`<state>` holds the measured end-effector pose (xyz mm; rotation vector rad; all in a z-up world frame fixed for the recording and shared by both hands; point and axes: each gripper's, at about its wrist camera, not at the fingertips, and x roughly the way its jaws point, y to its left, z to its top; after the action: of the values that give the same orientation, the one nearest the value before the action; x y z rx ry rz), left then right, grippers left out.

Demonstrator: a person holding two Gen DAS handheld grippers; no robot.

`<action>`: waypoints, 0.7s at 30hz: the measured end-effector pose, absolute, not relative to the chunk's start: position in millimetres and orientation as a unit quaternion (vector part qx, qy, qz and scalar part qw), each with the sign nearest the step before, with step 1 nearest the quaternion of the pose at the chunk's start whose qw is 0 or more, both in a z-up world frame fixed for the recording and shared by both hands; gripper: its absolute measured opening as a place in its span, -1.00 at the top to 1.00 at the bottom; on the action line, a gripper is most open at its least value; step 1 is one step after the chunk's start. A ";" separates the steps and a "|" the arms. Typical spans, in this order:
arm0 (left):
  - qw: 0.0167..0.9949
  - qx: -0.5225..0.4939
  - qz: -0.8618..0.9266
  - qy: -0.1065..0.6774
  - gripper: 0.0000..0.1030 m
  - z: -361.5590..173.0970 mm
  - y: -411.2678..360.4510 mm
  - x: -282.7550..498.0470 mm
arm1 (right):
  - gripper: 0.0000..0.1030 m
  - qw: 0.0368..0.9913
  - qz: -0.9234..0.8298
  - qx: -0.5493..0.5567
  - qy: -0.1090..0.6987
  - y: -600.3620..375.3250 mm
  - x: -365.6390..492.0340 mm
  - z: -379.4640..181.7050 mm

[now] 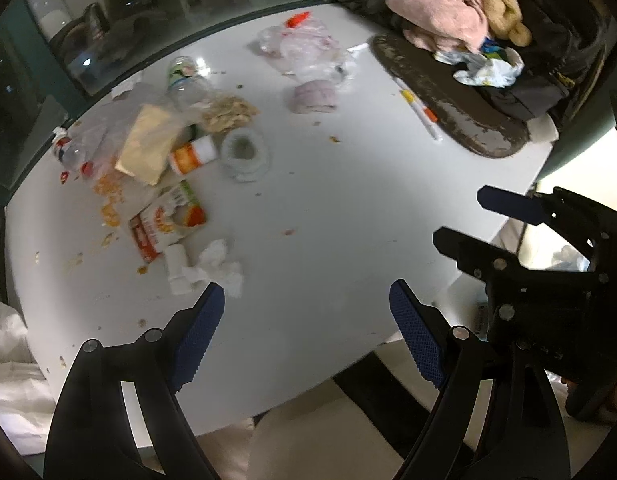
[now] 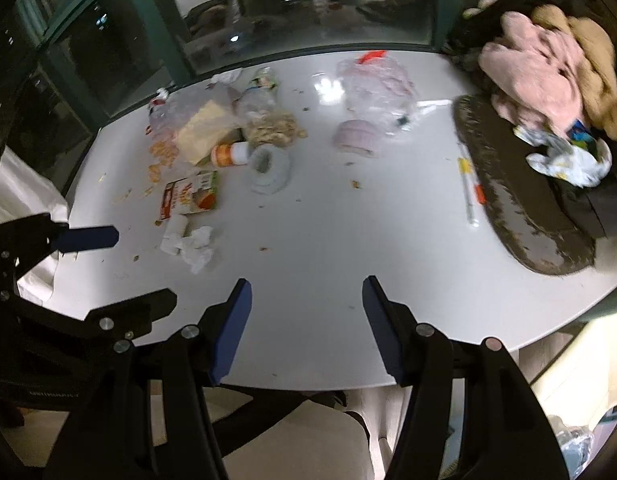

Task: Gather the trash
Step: 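Move both grippers back over the cluttered table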

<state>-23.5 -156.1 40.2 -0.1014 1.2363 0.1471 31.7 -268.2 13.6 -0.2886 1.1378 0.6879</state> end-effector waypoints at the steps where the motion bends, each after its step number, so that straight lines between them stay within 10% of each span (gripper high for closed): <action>1: 0.809 -0.050 0.073 0.581 -0.58 39.4 -145.7 -26.1 | -0.08 0.776 0.319 -0.133 0.527 -261.7 29.6 13.1; 21: 0.829 -0.094 0.093 0.544 -0.59 43.5 35.6 -95.4 | -0.08 0.785 0.300 -0.171 0.514 -99.7 -28.0 16.7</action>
<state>-95.4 35.6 43.5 -0.1988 1.1538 0.1965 -28.0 -99.7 16.7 -0.3691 1.1078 0.6478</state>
